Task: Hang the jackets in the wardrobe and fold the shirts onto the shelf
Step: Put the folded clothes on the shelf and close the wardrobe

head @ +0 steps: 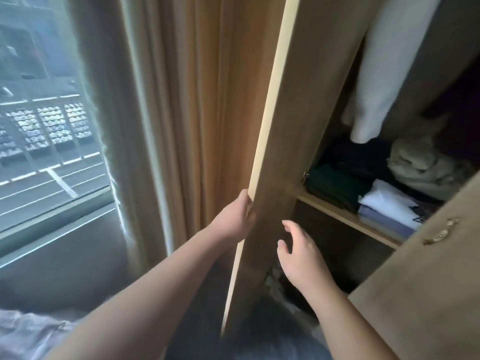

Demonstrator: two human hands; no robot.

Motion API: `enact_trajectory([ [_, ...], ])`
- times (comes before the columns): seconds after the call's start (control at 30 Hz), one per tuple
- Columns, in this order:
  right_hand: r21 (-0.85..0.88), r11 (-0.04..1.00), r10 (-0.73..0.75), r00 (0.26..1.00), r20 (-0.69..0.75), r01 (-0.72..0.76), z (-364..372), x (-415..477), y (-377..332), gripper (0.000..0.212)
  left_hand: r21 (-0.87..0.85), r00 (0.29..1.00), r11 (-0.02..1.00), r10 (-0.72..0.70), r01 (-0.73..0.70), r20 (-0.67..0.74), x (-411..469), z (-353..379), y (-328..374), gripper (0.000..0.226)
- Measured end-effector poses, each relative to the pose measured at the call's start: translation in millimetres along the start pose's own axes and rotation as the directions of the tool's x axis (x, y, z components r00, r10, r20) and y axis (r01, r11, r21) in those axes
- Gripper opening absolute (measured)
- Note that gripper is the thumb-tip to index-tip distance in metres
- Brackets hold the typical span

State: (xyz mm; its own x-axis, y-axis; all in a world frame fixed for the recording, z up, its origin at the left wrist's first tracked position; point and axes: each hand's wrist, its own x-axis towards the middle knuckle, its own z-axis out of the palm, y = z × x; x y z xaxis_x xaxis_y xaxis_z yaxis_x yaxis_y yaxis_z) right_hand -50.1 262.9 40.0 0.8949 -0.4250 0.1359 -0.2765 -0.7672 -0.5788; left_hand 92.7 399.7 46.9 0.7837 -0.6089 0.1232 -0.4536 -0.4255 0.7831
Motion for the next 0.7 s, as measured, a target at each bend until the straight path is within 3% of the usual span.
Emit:
enact_trajectory([
  [0.07,0.027,0.999,0.019,1.000,-0.022,-0.019,-3,-4,0,0.047,-0.022,0.999,1.000,-0.006,0.006,-0.036,-6,8,-3,0.008],
  [0.2,0.044,0.999,0.022,0.992,-0.121,-0.017,-19,-14,8,0.047,-0.044,0.989,0.988,0.146,-0.146,-0.009,-18,30,5,0.009],
  [0.43,0.122,0.992,0.004,0.930,-0.367,0.044,-73,-40,44,0.055,0.031,0.875,0.890,0.440,-0.455,0.200,-6,97,43,0.052],
  [0.57,0.220,0.975,0.092,0.885,-0.456,0.012,-108,-43,87,0.071,-0.007,0.809,0.843,0.519,-0.538,0.276,23,154,78,0.068],
  [0.7,0.000,0.998,0.050,0.876,-0.479,-0.056,-146,-20,153,0.077,0.041,0.765,0.803,0.550,-0.595,0.334,69,219,123,0.075],
])
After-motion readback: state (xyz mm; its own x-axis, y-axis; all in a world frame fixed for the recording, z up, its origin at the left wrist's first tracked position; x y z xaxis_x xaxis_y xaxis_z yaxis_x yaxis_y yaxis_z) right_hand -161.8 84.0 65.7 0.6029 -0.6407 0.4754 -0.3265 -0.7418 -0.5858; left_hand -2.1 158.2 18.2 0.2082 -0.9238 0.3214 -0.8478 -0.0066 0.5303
